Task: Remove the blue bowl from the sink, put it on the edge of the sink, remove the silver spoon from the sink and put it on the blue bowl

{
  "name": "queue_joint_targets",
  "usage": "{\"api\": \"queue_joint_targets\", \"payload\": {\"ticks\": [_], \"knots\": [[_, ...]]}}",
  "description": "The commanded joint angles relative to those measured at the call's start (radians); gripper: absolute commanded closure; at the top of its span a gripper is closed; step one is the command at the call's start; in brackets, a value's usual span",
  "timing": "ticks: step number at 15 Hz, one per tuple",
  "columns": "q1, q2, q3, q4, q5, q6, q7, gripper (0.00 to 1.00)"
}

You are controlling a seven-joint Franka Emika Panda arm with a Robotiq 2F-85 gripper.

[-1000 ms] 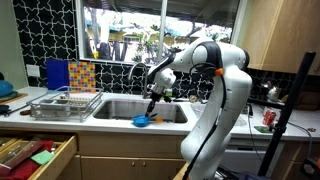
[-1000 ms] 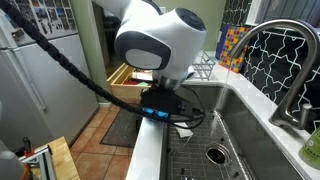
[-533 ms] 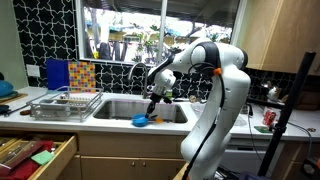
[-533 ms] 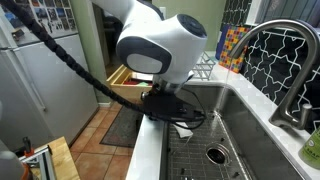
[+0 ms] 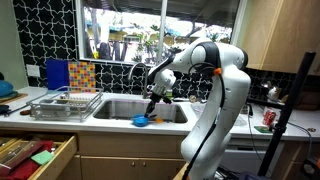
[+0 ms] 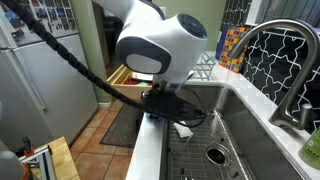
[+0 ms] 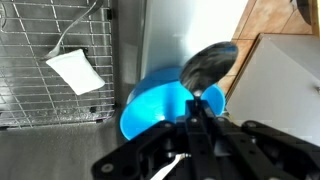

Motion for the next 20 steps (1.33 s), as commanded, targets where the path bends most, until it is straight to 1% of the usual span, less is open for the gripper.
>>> {"api": "queue_joint_targets", "payload": {"ticks": [1, 14, 15, 16, 17, 19, 20], "knots": [[0.016, 0.006, -0.018, 0.005, 0.054, 0.006, -0.045, 0.98], [0.011, 0.072, -0.004, 0.048, 0.058, 0.015, -0.02, 0.98], [0.011, 0.074, -0.003, 0.051, 0.057, 0.014, -0.019, 0.96], [0.011, 0.077, -0.002, 0.054, 0.056, 0.014, -0.016, 0.69], [0.01, 0.08, -0.002, 0.055, 0.057, 0.014, -0.015, 0.68], [0.01, 0.084, 0.0, 0.056, 0.054, 0.012, -0.015, 0.54], [0.01, 0.085, 0.001, 0.056, 0.054, 0.012, -0.014, 0.52]]}}
